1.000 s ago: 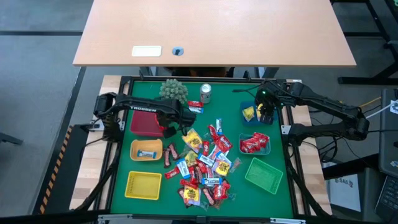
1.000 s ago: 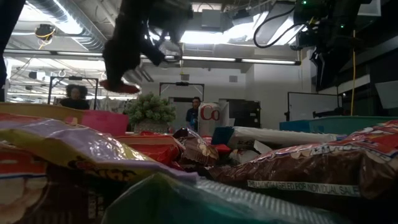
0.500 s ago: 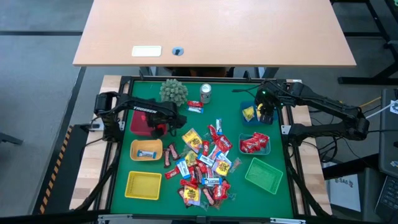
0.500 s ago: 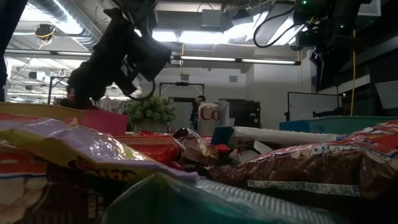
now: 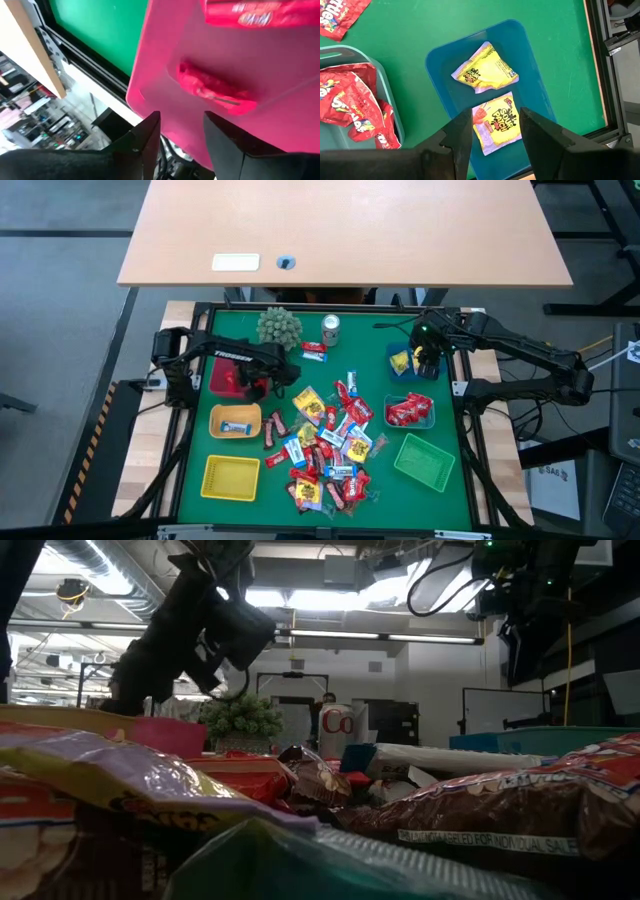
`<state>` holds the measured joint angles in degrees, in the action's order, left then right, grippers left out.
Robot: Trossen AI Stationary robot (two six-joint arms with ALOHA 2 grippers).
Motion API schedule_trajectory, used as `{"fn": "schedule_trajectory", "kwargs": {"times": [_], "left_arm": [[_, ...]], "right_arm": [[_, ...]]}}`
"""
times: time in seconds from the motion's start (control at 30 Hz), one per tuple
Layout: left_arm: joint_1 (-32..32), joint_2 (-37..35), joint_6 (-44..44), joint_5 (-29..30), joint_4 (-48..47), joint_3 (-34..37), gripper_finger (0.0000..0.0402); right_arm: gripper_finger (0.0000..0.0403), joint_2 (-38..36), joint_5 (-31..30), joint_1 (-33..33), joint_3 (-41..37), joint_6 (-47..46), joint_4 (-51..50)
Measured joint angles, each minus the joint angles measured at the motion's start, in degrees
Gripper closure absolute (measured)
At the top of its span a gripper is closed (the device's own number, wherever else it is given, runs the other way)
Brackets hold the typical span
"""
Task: Sort candy
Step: Put the brown chocolate bar into the yellow bin
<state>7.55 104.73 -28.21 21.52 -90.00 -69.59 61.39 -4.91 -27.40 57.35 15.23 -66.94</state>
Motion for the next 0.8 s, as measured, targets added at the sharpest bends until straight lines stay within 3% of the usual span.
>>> {"fn": "schedule_trajectory", "kwargs": {"times": [0.43, 0.6, 0.67, 0.8], "left_arm": [[-3.6, -0.2, 8.2, 0.3, 0.7, -14.1, 0.0264], [-6.3, -0.2, 12.7, 0.1, 1.6, -16.3, 0.0264], [-7.2, -0.2, 14.9, -2.0, 2.5, -16.3, 0.0264], [-8.4, -0.2, 21.4, -11.8, 5.4, -16.3, 0.0264]], "right_arm": [[0.0242, 0.0, 0.0, 0.0, 0.0, 0.0, 0.0], [0.0242, 0.0, 0.0, 0.0, 0.0, 0.0, 0.0], [0.0242, 0.0, 0.0, 0.0, 0.0, 0.0, 0.0], [0.0242, 0.0, 0.0, 0.0, 0.0, 0.0, 0.0]]}}
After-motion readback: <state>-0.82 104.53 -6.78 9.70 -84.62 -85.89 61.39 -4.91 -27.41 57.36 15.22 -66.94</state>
